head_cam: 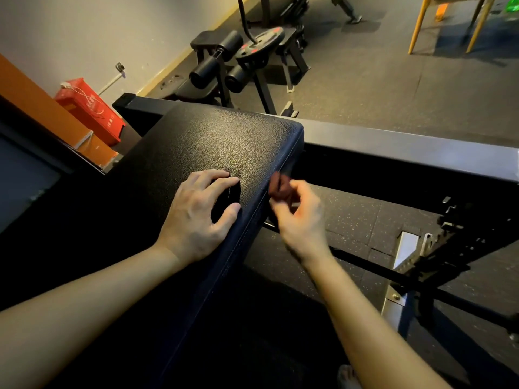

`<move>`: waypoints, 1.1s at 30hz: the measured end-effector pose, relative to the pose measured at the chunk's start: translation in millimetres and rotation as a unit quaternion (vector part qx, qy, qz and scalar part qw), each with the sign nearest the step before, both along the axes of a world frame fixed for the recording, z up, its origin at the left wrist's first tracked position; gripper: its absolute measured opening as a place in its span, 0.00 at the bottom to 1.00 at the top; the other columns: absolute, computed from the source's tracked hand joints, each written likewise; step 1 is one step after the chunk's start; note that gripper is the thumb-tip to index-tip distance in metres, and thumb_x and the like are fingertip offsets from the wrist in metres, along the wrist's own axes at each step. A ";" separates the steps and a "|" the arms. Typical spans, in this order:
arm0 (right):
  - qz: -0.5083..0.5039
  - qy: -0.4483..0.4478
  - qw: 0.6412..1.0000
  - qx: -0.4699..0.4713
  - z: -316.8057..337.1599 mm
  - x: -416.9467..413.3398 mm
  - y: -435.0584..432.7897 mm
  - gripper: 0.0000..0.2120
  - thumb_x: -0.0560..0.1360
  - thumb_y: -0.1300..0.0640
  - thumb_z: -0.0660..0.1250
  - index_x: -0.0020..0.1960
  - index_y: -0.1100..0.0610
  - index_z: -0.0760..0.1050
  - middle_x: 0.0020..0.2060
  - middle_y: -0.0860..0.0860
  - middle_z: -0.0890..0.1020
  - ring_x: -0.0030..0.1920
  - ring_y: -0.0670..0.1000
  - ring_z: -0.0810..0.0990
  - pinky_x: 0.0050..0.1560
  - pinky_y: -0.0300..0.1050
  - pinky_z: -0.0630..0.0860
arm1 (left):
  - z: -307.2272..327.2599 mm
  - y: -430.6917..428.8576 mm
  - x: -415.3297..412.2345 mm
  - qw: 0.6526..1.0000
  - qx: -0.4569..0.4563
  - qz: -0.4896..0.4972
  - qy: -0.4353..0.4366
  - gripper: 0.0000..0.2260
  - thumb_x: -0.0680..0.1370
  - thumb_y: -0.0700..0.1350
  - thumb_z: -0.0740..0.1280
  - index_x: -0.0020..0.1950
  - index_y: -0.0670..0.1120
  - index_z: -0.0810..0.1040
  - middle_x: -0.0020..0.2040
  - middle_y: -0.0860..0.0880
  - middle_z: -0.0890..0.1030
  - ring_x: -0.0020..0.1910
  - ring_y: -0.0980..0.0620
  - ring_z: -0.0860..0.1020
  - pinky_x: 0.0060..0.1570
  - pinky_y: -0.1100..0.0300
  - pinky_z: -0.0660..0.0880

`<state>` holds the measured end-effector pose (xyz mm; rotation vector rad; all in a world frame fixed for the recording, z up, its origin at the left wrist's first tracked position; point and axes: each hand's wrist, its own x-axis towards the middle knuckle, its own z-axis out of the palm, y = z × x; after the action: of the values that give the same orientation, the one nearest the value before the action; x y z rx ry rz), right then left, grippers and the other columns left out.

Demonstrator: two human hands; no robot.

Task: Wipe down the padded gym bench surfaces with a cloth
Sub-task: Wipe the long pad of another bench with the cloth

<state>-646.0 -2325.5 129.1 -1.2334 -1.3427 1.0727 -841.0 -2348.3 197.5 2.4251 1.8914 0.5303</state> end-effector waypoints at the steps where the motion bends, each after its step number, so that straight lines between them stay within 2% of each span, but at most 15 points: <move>1: 0.057 -0.010 0.998 0.014 1.3 3.8 -15.9 0.10 0.72 0.55 0.69 0.52 0.55 0.79 0.43 0.51 0.83 0.43 0.54 0.81 0.48 0.55 0.78 | 0.2 -0.1 0.1 1.000 0.001 -0.001 0.000 0.21 0.78 0.55 0.64 0.67 0.47 0.79 0.66 0.49 0.77 0.66 0.46 0.74 0.68 0.42 0.70; 3: 0.155 -0.030 0.987 0.029 6.4 17.1 -27.7 0.09 0.72 0.57 0.67 0.51 0.55 0.78 0.42 0.51 0.83 0.42 0.54 0.80 0.46 0.53 0.78 | 0.4 -0.1 -0.2 1.000 -0.001 -0.003 0.000 0.21 0.78 0.55 0.64 0.67 0.46 0.79 0.66 0.49 0.77 0.66 0.46 0.73 0.68 0.42 0.70; 4: 0.159 -0.034 0.986 0.038 8.9 23.2 -21.5 0.09 0.71 0.57 0.67 0.51 0.53 0.77 0.41 0.51 0.83 0.42 0.54 0.80 0.45 0.52 0.79 | 0.5 -0.2 -0.3 1.000 -0.002 -0.002 0.000 0.21 0.78 0.55 0.64 0.67 0.46 0.79 0.66 0.49 0.77 0.66 0.46 0.73 0.68 0.42 0.70; 8: -0.001 0.016 0.999 -0.046 9.3 21.5 32.8 0.09 0.72 0.53 0.65 0.51 0.47 0.76 0.43 0.53 0.83 0.43 0.60 0.83 0.46 0.65 0.81 | 1.2 -1.1 0.6 1.000 0.001 0.000 0.000 0.22 0.78 0.56 0.64 0.67 0.47 0.79 0.66 0.49 0.77 0.66 0.46 0.73 0.68 0.42 0.69; 10: -0.015 0.015 0.999 -0.032 8.4 2.7 16.4 0.12 0.73 0.55 0.64 0.56 0.51 0.78 0.45 0.50 0.83 0.46 0.56 0.83 0.50 0.62 0.80 | 0.6 -0.9 0.6 1.000 0.000 0.000 -0.001 0.22 0.78 0.56 0.64 0.67 0.46 0.80 0.65 0.49 0.77 0.66 0.46 0.74 0.68 0.42 0.70; 13: 0.097 0.046 0.994 0.012 10.1 -6.7 -54.5 0.14 0.74 0.61 0.65 0.59 0.55 0.79 0.48 0.48 0.84 0.49 0.50 0.83 0.55 0.50 0.79 | -0.4 0.5 -1.1 1.000 0.003 -0.003 -0.001 0.21 0.77 0.55 0.64 0.66 0.46 0.80 0.65 0.48 0.77 0.65 0.45 0.74 0.67 0.41 0.70; 15: 0.197 0.051 0.979 -0.005 8.9 4.6 -72.1 0.13 0.73 0.61 0.66 0.57 0.53 0.78 0.47 0.49 0.84 0.49 0.50 0.83 0.55 0.45 0.78 | -0.6 0.3 -1.3 1.000 0.004 -0.004 0.000 0.21 0.77 0.56 0.64 0.66 0.46 0.80 0.65 0.48 0.77 0.65 0.45 0.74 0.67 0.41 0.70; 16: 0.192 0.045 0.980 -0.005 6.4 11.1 -61.7 0.13 0.72 0.61 0.66 0.55 0.51 0.78 0.46 0.49 0.84 0.47 0.50 0.82 0.53 0.45 0.78 | -0.2 0.2 -1.0 1.000 0.003 -0.004 0.000 0.22 0.77 0.56 0.64 0.66 0.46 0.80 0.65 0.48 0.77 0.65 0.45 0.74 0.67 0.41 0.70; 20: -0.053 0.051 0.995 -0.065 -1.1 24.0 25.1 0.10 0.73 0.65 0.69 0.52 0.53 0.77 0.43 0.49 0.82 0.46 0.49 0.80 0.55 0.53 0.79 | 1.2 -1.2 0.3 1.000 -0.001 0.002 -0.002 0.22 0.78 0.56 0.63 0.66 0.47 0.80 0.65 0.49 0.77 0.65 0.46 0.73 0.67 0.42 0.70; 22: -0.088 0.037 0.992 -0.077 0.4 9.7 38.0 0.09 0.74 0.63 0.70 0.52 0.54 0.78 0.45 0.51 0.83 0.47 0.51 0.82 0.56 0.58 0.80 | 1.5 -1.0 0.9 1.000 0.000 0.001 -0.002 0.22 0.78 0.56 0.63 0.66 0.46 0.80 0.65 0.48 0.77 0.65 0.46 0.74 0.67 0.42 0.70; 24: -0.087 0.023 0.995 -0.046 4.8 -9.4 14.8 0.08 0.74 0.62 0.70 0.53 0.55 0.79 0.43 0.51 0.83 0.45 0.51 0.81 0.51 0.56 0.80 | 1.3 -0.6 0.4 1.000 0.000 0.002 -0.001 0.21 0.78 0.56 0.63 0.66 0.46 0.80 0.65 0.48 0.77 0.65 0.45 0.74 0.67 0.42 0.70; 26: -0.032 0.028 0.999 0.008 7.6 -17.3 -30.7 0.10 0.73 0.63 0.68 0.53 0.56 0.79 0.42 0.49 0.83 0.42 0.50 0.81 0.47 0.51 0.79 | 0.6 0.2 0.1 1.000 0.000 0.003 0.001 0.21 0.78 0.56 0.64 0.66 0.46 0.80 0.65 0.48 0.78 0.64 0.44 0.74 0.66 0.41 0.70; 28: 0.087 0.030 0.995 0.031 10.5 -14.4 -83.1 0.11 0.73 0.61 0.67 0.55 0.56 0.79 0.43 0.47 0.83 0.43 0.47 0.81 0.48 0.44 0.77 | 0.1 0.4 0.7 1.000 0.000 0.001 0.005 0.21 0.77 0.55 0.64 0.65 0.46 0.80 0.64 0.47 0.78 0.64 0.43 0.74 0.66 0.41 0.70; 31: 0.261 0.008 0.965 0.013 8.0 1.0 -113.1 0.10 0.73 0.60 0.68 0.54 0.55 0.79 0.43 0.50 0.84 0.44 0.51 0.82 0.48 0.46 0.77 | 0.6 -1.2 1.2 1.000 0.001 0.006 0.005 0.21 0.77 0.56 0.64 0.65 0.46 0.80 0.64 0.47 0.78 0.64 0.44 0.74 0.67 0.41 0.70; 33: 0.190 0.009 0.982 0.013 3.6 13.5 -90.4 0.10 0.70 0.59 0.68 0.51 0.54 0.79 0.40 0.48 0.82 0.42 0.46 0.80 0.45 0.42 0.76 | 1.6 -2.2 1.3 1.000 0.004 0.008 0.007 0.22 0.77 0.56 0.63 0.66 0.46 0.80 0.65 0.48 0.78 0.65 0.44 0.74 0.68 0.43 0.69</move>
<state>-632.5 -2415.8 132.7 -0.9645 -1.6147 1.3202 -839.8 -2350.4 199.1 2.4276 1.9193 0.5250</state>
